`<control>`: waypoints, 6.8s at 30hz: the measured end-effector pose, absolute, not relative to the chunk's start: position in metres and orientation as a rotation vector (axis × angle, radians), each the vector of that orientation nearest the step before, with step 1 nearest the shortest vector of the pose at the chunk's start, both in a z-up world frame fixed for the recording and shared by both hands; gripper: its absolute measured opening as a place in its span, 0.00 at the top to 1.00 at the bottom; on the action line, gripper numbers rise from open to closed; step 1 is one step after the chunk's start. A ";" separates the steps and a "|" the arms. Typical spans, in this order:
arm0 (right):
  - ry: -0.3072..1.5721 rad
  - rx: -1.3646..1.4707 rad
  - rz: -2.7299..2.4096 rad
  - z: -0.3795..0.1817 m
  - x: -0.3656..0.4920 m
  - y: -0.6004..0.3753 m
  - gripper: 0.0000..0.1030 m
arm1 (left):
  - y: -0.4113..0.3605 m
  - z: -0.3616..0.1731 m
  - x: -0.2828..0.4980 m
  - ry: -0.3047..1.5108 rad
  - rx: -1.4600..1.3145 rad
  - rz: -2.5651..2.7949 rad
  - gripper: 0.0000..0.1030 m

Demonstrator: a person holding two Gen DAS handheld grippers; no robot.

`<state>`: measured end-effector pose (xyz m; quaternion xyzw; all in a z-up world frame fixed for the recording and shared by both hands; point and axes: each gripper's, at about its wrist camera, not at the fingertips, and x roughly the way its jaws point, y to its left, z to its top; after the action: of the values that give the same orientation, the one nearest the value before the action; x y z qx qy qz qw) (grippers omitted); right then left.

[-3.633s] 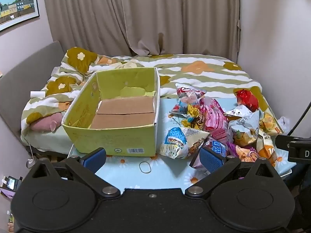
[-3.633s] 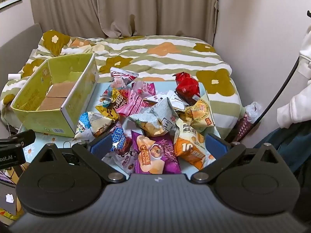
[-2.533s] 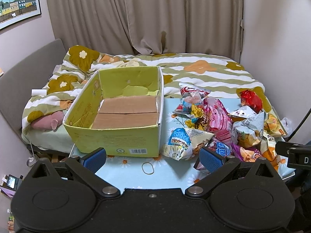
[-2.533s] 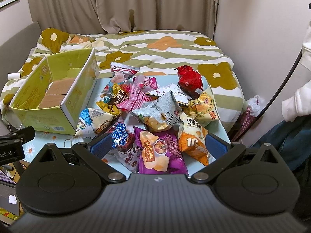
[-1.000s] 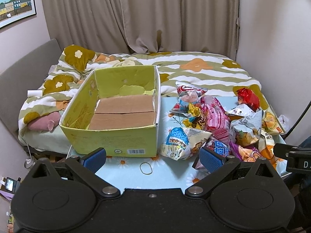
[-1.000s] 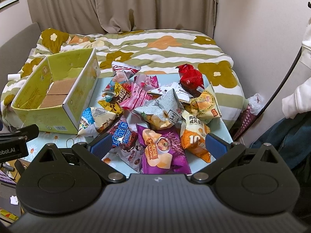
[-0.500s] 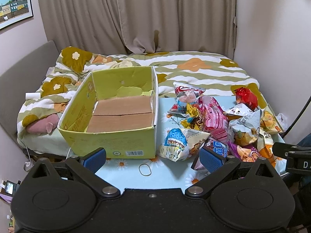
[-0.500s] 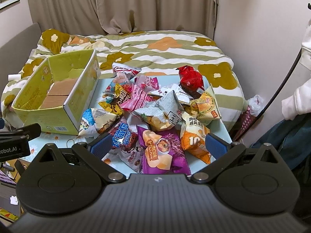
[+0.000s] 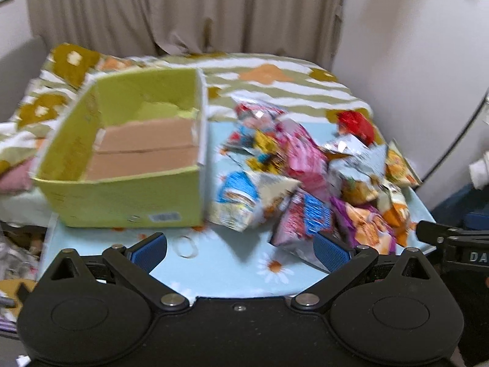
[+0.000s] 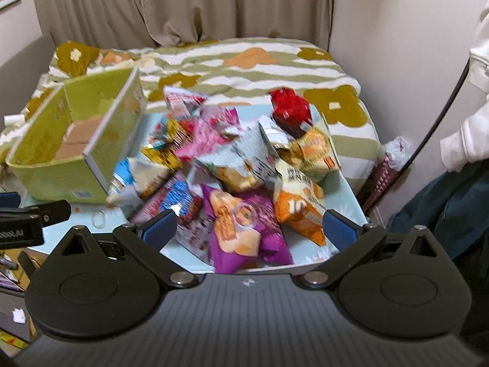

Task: Organize snacks
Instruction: 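Grasp the blue-lettered snack bag with the left tool while the right tool grasps the purple chip bag, then carry both bags over the yellow box and release them inside with both tools, then grasp the blue-and-white bag with the left tool while the right tool grasps the orange cake bag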

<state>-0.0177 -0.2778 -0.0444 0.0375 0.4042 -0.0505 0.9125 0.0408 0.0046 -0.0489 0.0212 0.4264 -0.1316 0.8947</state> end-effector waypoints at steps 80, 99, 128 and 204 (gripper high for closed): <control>0.845 0.239 0.302 -0.091 0.040 -0.297 0.15 | -0.026 -0.065 0.084 0.748 -0.067 -0.360 0.43; 0.690 0.095 0.424 -0.010 0.118 -0.178 0.15 | 0.114 0.006 0.150 0.588 -0.081 -0.119 0.43; 0.866 -0.064 0.461 -0.065 0.327 -0.058 0.14 | 0.162 -0.073 0.320 0.830 -0.065 0.046 0.07; 0.670 0.111 -0.005 -0.025 0.063 -0.259 0.00 | 0.026 -0.021 0.136 0.719 -0.043 -0.291 0.05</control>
<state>0.0632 -0.2591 -0.0252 0.0545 0.3285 -0.0024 0.9429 0.1359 0.0262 -0.0215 -0.0208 0.3503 -0.1419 0.9256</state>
